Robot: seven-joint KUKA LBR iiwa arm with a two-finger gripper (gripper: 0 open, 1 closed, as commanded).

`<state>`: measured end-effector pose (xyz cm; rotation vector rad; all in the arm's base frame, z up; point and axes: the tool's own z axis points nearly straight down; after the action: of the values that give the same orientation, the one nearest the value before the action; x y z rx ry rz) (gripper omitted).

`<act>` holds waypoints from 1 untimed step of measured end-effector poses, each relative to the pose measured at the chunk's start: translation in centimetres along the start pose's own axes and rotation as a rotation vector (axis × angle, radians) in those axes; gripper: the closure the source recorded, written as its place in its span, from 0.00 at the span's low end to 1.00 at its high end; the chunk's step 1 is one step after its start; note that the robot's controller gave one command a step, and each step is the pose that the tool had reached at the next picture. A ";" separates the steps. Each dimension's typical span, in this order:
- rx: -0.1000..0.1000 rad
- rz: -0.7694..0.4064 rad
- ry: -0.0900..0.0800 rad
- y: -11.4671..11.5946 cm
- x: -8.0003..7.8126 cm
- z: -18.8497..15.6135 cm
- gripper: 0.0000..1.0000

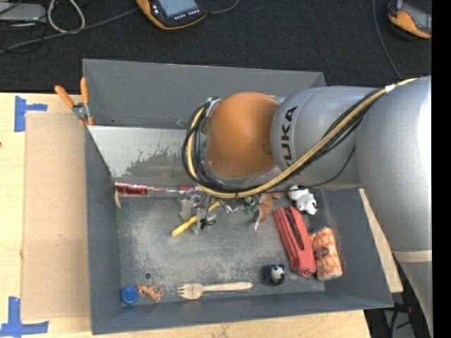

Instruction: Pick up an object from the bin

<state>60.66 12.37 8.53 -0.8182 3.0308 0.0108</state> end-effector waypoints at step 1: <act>0.001 0.100 0.006 -0.5 0.2 -2.6 1.00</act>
Offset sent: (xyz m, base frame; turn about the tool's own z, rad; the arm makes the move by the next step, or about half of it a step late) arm -0.0068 -0.0809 -0.0153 -0.0077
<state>60.71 11.79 11.11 -0.6668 3.0732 0.0072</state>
